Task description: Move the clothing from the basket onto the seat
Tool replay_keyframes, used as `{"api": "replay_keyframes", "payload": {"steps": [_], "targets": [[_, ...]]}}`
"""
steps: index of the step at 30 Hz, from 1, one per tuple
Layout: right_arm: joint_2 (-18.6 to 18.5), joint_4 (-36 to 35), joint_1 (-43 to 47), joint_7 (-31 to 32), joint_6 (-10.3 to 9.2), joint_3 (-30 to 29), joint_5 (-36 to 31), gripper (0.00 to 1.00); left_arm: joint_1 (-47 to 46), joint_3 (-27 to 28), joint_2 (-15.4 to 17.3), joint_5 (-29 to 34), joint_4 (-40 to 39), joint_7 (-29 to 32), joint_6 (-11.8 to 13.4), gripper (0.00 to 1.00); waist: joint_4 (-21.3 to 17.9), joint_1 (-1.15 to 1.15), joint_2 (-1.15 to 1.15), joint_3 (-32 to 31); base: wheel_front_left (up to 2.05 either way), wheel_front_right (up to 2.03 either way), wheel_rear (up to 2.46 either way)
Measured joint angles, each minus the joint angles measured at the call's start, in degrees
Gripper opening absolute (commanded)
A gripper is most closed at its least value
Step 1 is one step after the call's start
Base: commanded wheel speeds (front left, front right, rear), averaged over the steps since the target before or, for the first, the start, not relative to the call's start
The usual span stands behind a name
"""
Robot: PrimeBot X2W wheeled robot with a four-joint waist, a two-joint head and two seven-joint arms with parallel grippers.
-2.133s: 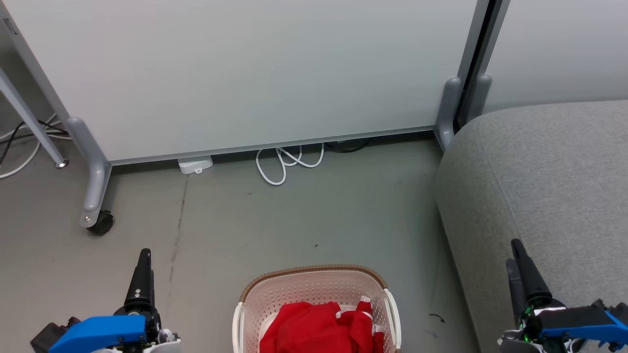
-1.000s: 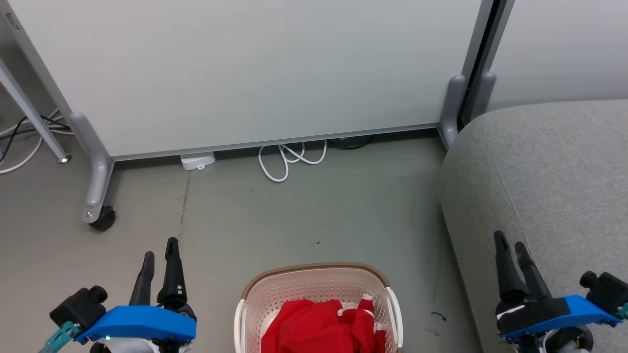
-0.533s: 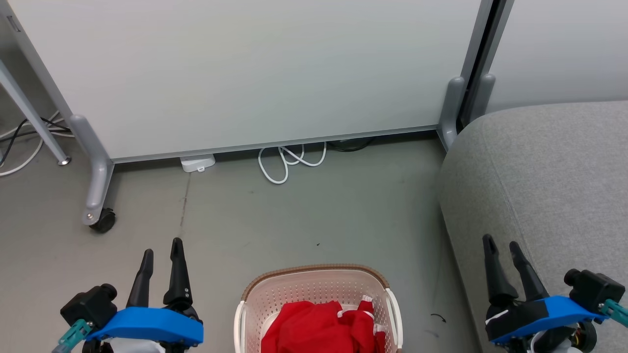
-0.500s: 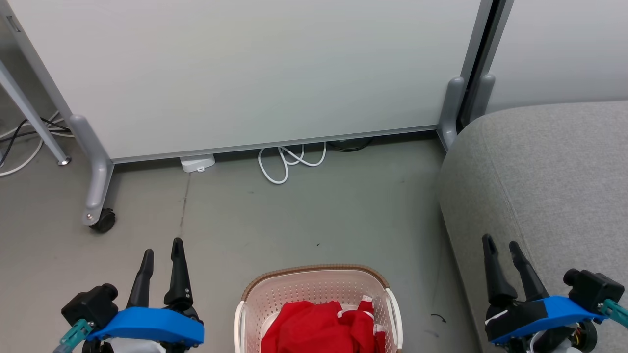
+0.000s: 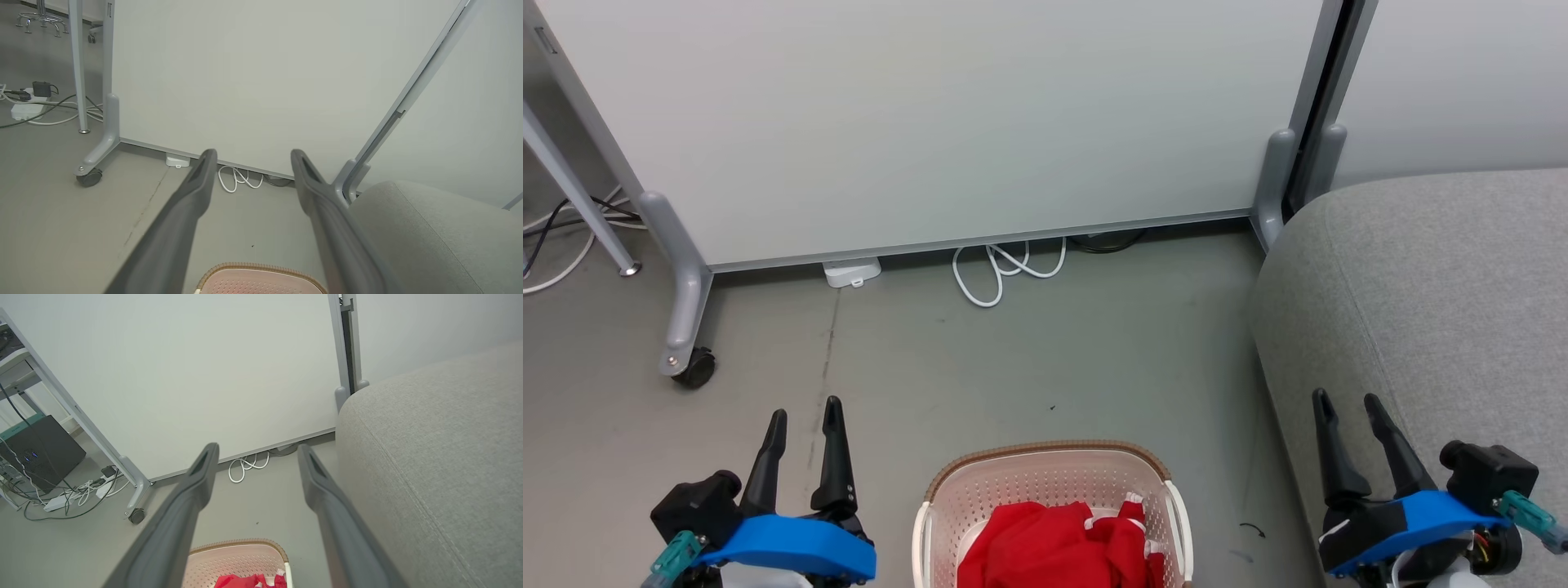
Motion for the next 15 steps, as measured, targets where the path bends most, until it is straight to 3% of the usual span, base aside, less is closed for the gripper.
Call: {"api": "replay_keyframes", "payload": {"steps": [15], "targets": [[-0.1,0.2,0.0,-0.7,0.0,0.4,-7.7,1.0,-0.4,-0.2,-0.2,6.0,1.6,-2.0,0.1,1.0,0.0,0.0,0.0,0.0,0.0,0.0,0.0]]}}
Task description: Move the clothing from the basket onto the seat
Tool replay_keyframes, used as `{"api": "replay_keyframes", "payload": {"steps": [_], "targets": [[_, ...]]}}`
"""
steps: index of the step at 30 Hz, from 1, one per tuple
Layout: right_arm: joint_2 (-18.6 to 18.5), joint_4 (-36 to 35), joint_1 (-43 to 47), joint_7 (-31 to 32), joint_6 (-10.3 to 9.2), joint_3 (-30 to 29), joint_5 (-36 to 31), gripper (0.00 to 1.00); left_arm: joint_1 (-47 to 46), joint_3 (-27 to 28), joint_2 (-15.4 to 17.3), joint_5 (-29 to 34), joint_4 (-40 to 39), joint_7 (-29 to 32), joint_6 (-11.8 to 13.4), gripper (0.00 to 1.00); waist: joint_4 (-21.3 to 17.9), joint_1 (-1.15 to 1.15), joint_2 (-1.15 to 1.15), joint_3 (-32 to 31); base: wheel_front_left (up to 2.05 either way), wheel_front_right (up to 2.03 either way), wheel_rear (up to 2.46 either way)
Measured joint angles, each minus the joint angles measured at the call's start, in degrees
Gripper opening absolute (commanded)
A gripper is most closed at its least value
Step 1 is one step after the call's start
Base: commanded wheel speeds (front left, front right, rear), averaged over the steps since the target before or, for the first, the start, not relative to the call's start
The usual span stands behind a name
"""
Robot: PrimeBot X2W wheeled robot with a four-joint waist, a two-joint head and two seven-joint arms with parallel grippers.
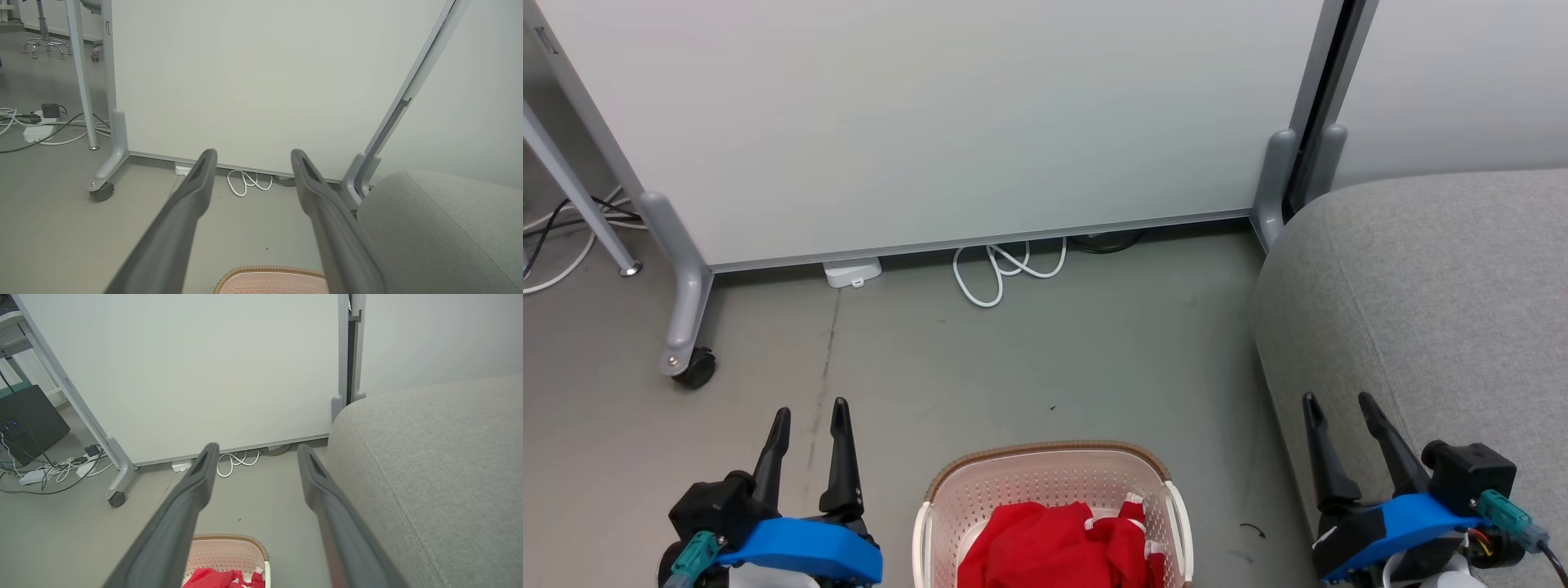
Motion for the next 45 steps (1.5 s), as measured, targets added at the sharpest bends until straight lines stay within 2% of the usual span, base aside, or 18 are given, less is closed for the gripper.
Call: {"api": "replay_keyframes", "payload": {"steps": [31,45], "targets": [[-0.1,-0.5,0.0,-2.8,0.02,0.1,-12.4,1.0,-0.8,-1.2,-0.5,7.0,4.2,-3.3,0.2,1.0,-0.1,0.0,0.0,0.0,0.0,0.0,0.0],[-0.2,-0.4,0.0,-2.8,0.02,0.2,-12.6,1.0,-1.0,-1.5,-0.5,7.2,4.1,-3.3,0.2,1.0,0.0,0.0,0.0,0.4,0.0,0.0,0.0]]}}
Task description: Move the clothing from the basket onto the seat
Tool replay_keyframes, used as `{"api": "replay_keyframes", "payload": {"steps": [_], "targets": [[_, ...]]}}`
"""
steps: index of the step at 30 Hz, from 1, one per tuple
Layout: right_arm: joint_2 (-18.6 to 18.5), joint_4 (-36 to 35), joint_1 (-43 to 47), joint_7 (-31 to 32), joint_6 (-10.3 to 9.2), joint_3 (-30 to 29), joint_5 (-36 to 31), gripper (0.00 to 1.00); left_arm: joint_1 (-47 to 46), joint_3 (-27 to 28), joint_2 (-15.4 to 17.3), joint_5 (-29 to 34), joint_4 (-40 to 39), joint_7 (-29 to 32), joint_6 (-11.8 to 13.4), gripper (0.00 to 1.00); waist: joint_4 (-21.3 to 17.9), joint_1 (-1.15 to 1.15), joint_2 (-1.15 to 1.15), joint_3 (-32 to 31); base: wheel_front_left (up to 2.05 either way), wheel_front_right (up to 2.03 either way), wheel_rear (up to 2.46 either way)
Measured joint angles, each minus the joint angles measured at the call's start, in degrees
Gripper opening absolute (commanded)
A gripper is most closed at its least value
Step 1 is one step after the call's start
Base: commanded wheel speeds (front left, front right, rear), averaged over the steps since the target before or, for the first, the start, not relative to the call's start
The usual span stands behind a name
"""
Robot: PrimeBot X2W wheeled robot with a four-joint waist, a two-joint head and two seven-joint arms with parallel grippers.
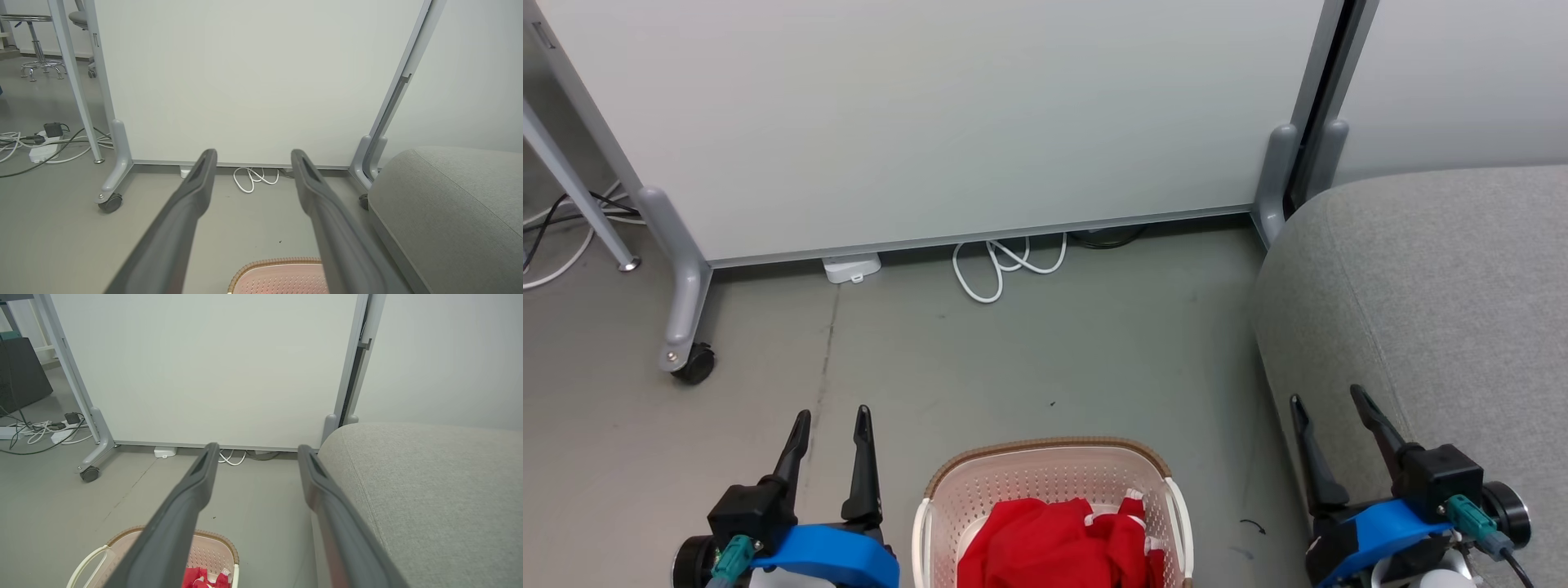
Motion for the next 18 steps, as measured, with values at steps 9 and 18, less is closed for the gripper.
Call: {"api": "replay_keyframes", "payload": {"steps": [9,18], "targets": [[0.0,-0.7,-1.6,-0.2,0.05,4.0,0.2,1.0,-0.8,-0.6,0.0,-0.6,0.8,-0.1,-0.2,1.0,-2.8,0.0,0.0,2.1,0.0,0.0,0.0],[-0.1,-3.0,-4.2,-0.9,0.05,7.6,1.2,1.0,-5.3,-2.0,0.3,-0.1,6.3,-0.1,-0.7,1.0,-8.6,0.0,0.0,8.5,0.0,0.0,0.0]]}}
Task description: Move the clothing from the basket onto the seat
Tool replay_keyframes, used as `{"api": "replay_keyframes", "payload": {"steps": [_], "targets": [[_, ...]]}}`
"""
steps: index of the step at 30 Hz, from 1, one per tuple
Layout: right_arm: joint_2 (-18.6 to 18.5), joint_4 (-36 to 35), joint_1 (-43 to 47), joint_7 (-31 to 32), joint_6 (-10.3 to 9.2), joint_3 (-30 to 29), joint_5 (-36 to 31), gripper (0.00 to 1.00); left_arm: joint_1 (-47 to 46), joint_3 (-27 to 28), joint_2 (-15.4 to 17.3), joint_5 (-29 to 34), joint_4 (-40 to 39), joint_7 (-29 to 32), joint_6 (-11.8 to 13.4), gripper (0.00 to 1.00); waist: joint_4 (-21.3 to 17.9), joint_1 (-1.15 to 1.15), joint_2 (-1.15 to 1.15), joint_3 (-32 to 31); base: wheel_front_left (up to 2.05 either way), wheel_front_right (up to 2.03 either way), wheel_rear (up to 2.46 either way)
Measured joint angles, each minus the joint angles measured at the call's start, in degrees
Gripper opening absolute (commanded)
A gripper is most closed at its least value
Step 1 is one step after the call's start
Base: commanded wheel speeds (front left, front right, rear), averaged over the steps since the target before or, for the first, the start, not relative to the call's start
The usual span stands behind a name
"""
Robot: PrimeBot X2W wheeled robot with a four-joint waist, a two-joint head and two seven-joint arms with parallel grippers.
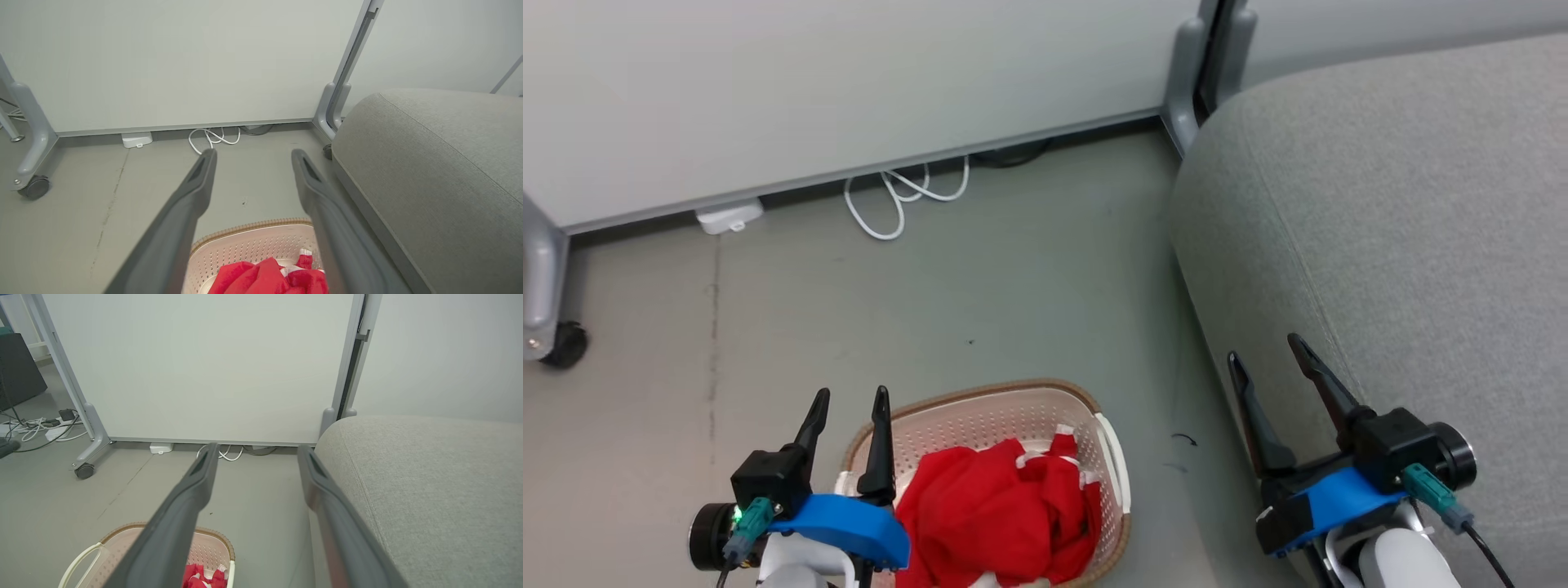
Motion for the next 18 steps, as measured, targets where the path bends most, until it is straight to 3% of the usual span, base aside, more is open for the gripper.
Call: {"api": "replay_keyframes", "payload": {"steps": [10,18], "targets": [[0.0,-2.1,-4.3,-1.5,0.0,2.2,2.1,1.0,-7.8,-2.1,2.4,0.9,13.2,2.0,-1.1,1.0,-6.8,0.0,0.0,10.1,0.0,0.0,0.0],[-0.1,-2.9,-6.6,-2.0,0.0,2.8,3.9,1.0,-15.7,-7.3,4.0,3.6,23.8,4.7,-2.2,1.0,-10.6,0.01,0.0,18.6,0.0,0.0,0.0]]}}
